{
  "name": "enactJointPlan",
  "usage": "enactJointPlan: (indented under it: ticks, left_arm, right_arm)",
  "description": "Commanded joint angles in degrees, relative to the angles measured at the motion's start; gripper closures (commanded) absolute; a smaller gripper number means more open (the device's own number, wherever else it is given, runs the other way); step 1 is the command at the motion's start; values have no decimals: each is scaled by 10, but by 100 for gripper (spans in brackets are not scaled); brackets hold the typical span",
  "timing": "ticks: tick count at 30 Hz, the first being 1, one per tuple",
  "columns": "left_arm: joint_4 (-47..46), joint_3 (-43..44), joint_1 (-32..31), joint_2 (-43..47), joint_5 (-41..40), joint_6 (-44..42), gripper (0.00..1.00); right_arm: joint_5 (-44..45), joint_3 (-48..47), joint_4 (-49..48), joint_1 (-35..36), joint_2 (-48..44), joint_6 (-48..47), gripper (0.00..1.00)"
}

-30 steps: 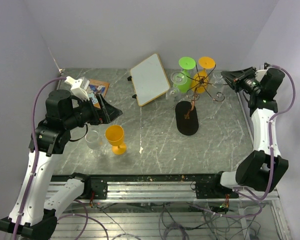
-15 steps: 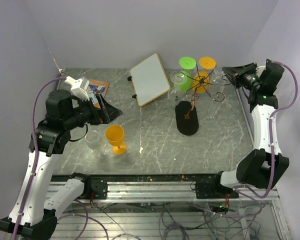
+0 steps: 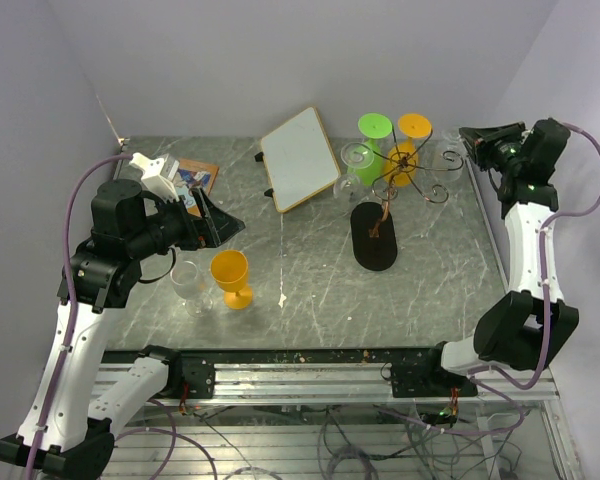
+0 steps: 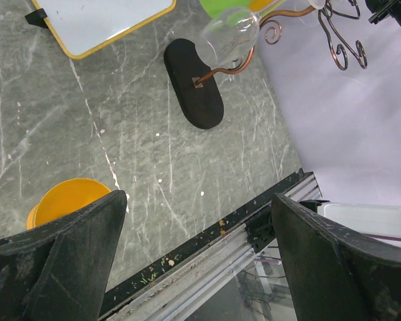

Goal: Take the wine glass off the wine glass rack

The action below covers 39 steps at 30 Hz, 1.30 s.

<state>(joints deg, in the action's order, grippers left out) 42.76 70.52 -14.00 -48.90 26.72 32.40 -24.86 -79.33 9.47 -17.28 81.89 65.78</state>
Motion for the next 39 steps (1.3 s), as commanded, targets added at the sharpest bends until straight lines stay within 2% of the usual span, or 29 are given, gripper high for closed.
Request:
enactJointPlan:
  ticks: [1,6,10,15,20,25,30,32,39]
  left_arm:
    - [2,9,3,3,-5,-4,0]
    - [8,14,3,4,-10,-4,1]
    - [3,16,3,3,-7,3,0]
    - [-38,-6,3,-1,27,37,0]
    - [-101,-44,2,-2,70,89,0]
    - [-168,-64,2,1,101,130,0]
    - [-272,-102,2,7,137,196,1]
    - [-340,-128,2,12,153,241,1]
    - [-635,-213,-23,14,153,404,1]
  right_arm:
    - [102,-29,-5,-2,-32,-3,100]
    - [215,-36,26,-5,-72,-51,100]
    - [242,-13,2,-6,-128,-97,100]
    - [200,9,-30,-5,-203,-147,100]
    - [92,22,-63,-5,-263,-138,100]
    - [-52,34,-135,12,-283,-40,100]
    - [-173,86,-361,62,-263,177,100]
    - [-186,93,-422,97,-248,242,100]
    - [-180,97,-480,241,-196,339,100]
